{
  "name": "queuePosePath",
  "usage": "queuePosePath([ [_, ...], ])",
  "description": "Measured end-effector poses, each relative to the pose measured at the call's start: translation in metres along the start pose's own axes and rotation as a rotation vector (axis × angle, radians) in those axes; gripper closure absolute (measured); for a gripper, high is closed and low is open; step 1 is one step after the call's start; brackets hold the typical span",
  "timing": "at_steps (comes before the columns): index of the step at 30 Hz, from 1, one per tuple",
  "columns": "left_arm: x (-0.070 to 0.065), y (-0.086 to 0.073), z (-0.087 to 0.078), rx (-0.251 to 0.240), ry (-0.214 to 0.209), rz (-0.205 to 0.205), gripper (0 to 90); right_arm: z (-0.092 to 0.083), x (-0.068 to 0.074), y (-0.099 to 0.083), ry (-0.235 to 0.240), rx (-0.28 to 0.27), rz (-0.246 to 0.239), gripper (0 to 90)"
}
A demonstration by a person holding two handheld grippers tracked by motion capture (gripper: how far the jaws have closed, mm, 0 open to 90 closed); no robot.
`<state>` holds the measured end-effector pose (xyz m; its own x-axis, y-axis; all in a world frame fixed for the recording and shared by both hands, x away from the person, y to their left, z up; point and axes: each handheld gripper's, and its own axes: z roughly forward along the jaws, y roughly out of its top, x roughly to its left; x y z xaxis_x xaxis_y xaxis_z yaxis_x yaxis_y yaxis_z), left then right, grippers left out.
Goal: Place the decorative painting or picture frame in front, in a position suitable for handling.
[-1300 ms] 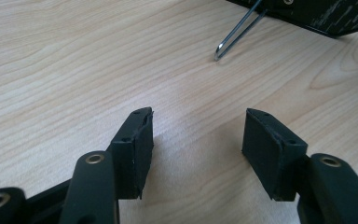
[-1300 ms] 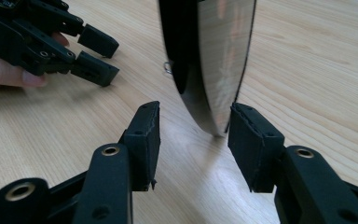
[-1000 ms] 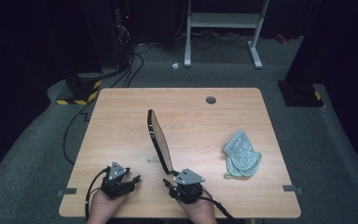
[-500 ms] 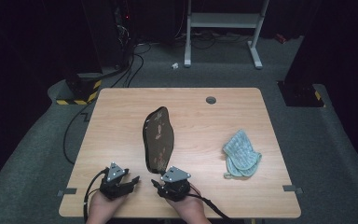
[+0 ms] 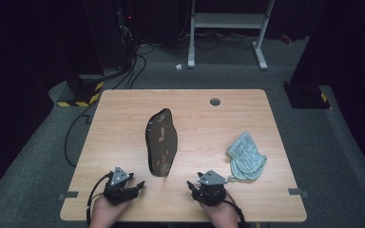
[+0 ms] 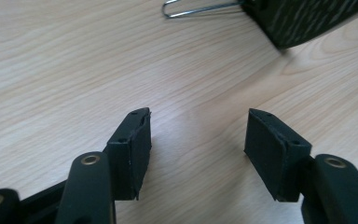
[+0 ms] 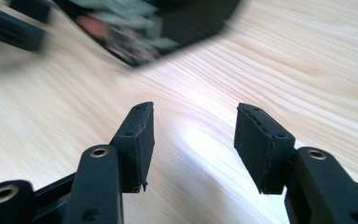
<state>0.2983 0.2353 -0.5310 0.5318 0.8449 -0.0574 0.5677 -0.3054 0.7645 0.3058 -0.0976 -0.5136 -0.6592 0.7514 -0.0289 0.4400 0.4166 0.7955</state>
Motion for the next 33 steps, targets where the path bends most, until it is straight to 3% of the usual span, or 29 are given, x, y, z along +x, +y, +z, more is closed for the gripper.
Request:
queuePosePath([
  [5, -0.015, 0.008, -0.006, -0.028, -0.028, 0.014, 41.1, -0.010, -0.028, -0.018, -0.093, 0.051, 0.061, 47.4],
  [9, -0.027, 0.016, -0.009, -0.051, -0.033, 0.038, 42.0, -0.007, -0.038, -0.023, -0.110, 0.095, 0.095, 49.3],
  [15, -0.041, 0.028, -0.013, -0.096, -0.086, 0.043, 40.8, -0.003, -0.040, -0.021, -0.106, 0.109, 0.111, 48.5],
  [24, -0.060, 0.046, -0.012, -0.135, -0.107, 0.064, 44.0, -0.004, -0.038, -0.024, -0.109, 0.095, 0.112, 48.2],
  [33, -0.060, 0.053, -0.008, -0.164, -0.107, 0.040, 47.5, -0.004, -0.038, -0.024, -0.118, 0.096, 0.113, 49.0],
])
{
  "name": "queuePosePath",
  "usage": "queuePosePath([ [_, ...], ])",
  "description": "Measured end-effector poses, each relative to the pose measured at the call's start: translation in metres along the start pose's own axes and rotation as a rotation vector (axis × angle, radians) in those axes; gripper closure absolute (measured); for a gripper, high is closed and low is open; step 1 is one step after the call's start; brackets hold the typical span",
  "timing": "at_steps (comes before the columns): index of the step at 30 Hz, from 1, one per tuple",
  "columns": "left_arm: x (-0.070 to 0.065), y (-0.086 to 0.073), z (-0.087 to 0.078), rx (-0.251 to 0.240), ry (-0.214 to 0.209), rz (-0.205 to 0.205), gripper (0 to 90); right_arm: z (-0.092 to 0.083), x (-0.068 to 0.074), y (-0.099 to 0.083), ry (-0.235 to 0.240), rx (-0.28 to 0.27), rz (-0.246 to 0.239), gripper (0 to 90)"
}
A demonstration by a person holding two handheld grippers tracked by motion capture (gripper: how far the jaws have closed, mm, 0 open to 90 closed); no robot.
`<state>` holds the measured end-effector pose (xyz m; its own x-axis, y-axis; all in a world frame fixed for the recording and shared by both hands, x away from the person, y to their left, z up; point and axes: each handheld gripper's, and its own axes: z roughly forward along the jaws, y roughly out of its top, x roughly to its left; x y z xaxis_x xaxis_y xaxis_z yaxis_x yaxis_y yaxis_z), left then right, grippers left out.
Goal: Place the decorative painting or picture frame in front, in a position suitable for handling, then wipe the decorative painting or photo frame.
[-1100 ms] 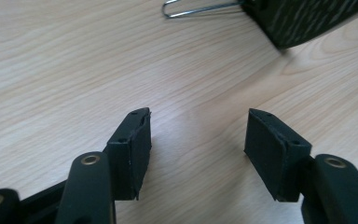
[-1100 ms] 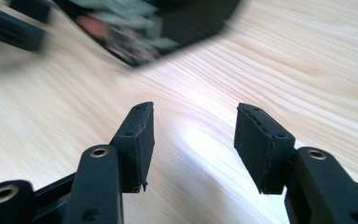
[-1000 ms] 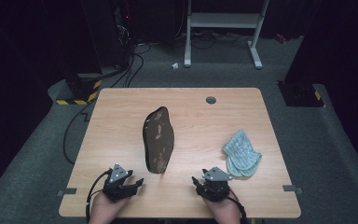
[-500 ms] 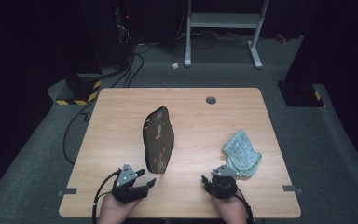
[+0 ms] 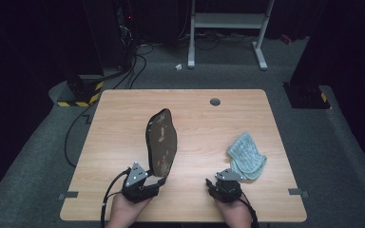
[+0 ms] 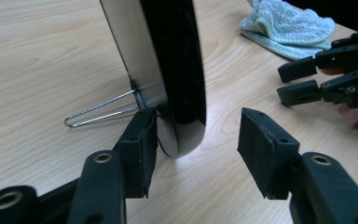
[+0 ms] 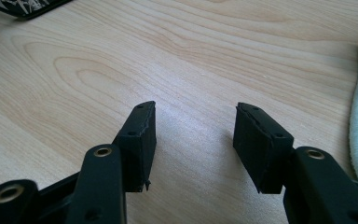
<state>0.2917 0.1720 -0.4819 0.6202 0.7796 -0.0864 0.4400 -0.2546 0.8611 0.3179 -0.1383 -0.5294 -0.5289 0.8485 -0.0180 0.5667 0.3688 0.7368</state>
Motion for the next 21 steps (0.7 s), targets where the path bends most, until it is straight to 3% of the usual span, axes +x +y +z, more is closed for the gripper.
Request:
queuePosePath([
  [2, 0.002, 0.000, 0.002, -0.004, 0.021, 0.009, 48.8, 0.000, 0.000, 0.000, -0.005, 0.000, 0.004, 49.5],
  [10, 0.010, 0.000, -0.002, -0.028, 0.044, -0.002, 56.8, 0.000, 0.000, 0.000, -0.009, 0.000, 0.007, 50.1],
  [21, 0.012, 0.000, -0.005, -0.033, 0.053, 0.002, 58.4, 0.000, 0.000, 0.000, -0.013, -0.001, 0.010, 50.4],
])
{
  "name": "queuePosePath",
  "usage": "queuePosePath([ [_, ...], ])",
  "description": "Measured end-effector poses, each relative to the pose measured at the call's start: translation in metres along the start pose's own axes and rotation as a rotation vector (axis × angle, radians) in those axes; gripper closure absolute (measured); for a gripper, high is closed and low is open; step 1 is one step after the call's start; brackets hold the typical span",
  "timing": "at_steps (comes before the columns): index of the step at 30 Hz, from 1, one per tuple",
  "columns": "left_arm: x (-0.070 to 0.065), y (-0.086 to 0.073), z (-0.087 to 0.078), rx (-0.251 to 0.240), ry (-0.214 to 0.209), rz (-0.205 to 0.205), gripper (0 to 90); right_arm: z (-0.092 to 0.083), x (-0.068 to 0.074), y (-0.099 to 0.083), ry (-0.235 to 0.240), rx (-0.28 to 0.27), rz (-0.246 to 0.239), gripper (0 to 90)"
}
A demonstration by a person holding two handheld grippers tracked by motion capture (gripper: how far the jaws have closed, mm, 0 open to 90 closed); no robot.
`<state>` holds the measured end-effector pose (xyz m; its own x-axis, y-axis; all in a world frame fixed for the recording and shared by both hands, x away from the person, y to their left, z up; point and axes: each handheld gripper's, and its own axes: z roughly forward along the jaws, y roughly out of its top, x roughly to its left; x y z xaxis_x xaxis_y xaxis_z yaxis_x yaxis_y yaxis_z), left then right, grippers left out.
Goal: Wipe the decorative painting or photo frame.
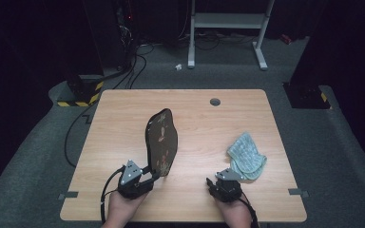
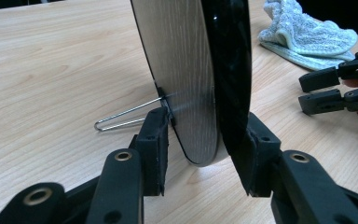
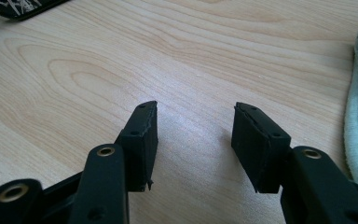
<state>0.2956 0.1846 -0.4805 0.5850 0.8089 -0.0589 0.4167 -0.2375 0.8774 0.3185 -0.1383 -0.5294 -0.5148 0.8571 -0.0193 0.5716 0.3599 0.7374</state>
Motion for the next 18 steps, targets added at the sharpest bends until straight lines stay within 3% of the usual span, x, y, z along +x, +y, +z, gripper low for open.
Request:
queuePosePath([
  [18, 0.022, -0.011, -0.014, -0.011, 0.024, -0.055, 66.9, 0.000, 0.000, 0.000, -0.008, 0.000, 0.005, 50.7],
])
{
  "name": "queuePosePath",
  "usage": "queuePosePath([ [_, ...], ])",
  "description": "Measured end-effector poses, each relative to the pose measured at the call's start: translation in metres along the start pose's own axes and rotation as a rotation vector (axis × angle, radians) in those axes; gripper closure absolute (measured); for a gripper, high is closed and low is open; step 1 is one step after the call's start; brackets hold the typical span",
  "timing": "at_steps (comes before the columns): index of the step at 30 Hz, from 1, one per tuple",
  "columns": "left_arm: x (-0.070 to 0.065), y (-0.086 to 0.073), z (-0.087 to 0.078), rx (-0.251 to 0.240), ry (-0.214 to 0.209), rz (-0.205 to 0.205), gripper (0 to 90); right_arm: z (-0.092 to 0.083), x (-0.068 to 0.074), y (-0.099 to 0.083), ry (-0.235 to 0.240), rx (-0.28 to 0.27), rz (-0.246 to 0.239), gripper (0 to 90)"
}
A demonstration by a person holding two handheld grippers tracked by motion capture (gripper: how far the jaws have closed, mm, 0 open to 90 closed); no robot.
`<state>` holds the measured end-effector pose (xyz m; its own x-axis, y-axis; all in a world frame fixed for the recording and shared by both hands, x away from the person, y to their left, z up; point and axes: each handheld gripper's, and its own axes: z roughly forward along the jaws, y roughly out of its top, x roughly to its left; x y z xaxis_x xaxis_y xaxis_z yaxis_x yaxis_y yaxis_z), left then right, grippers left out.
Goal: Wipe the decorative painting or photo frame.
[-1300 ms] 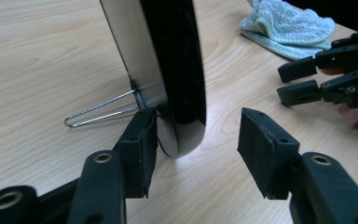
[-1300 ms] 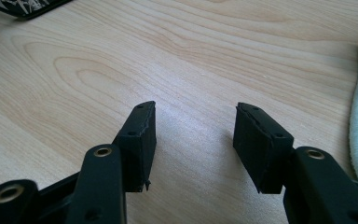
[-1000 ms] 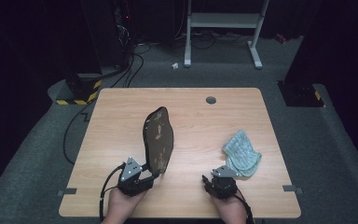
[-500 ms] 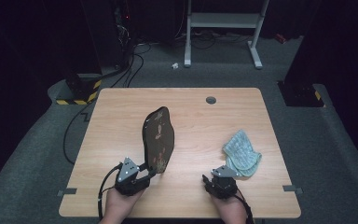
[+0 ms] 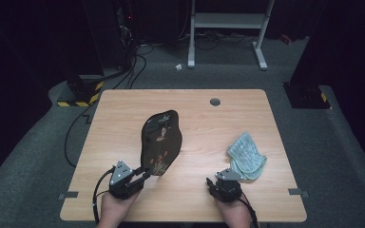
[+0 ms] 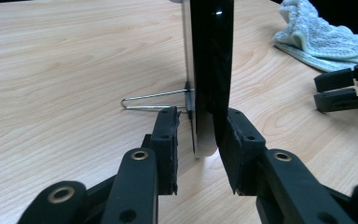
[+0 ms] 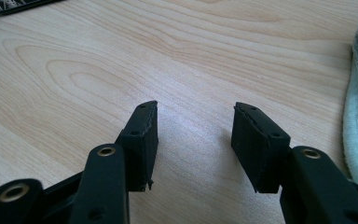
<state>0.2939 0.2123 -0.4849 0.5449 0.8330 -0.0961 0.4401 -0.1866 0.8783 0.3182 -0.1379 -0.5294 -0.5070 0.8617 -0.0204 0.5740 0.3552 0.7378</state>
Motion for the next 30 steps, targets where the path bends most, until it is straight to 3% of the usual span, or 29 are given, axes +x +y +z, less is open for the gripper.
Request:
queuePosePath([
  [14, 0.023, -0.004, -0.007, -0.009, 0.064, -0.051, 63.2, 0.000, 0.000, 0.000, 0.000, 0.000, 0.002, 51.1],
  [17, 0.030, -0.005, -0.005, -0.010, 0.075, -0.077, 63.2, 0.000, -0.001, 0.000, -0.002, -0.001, 0.002, 51.3],
  [30, 0.039, -0.006, 0.006, -0.007, 0.105, -0.093, 67.3, 0.000, -0.001, 0.000, -0.002, -0.001, 0.001, 51.3],
])
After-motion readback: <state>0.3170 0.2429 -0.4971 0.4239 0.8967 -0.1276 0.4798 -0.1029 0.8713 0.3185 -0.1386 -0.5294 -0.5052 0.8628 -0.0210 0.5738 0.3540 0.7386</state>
